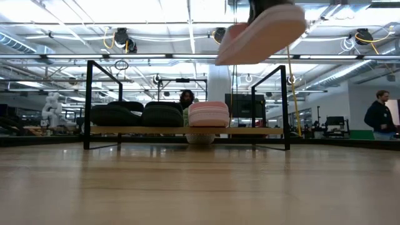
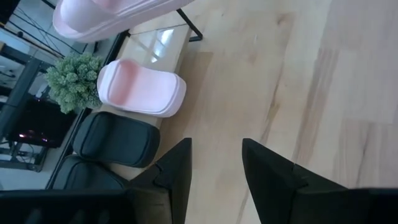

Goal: Pick and place slides into the shelf
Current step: Put the pink slides on the shelf

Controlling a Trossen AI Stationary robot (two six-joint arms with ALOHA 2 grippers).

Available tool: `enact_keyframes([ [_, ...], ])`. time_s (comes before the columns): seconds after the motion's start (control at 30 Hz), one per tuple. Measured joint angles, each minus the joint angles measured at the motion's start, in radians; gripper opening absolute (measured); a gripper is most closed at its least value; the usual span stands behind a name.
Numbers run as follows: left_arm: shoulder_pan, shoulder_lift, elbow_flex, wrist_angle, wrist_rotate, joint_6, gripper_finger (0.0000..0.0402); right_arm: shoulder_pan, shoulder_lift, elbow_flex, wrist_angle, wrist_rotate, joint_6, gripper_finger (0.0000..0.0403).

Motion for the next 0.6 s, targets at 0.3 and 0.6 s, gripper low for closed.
enact_keyframes([
  [0.3, -0.004, -0.184, -0.134, 0.000, -0.057, -0.050, 0.0145, -0.172, -0.017, 0.000, 0.091, -0.112, -0.076, 0.0000],
  [0.6, -0.009, -0.439, -0.461, -0.003, -0.051, -0.316, 0.0145, -0.297, -0.023, -0.064, 0.218, -0.152, -0.152, 0.0000],
])
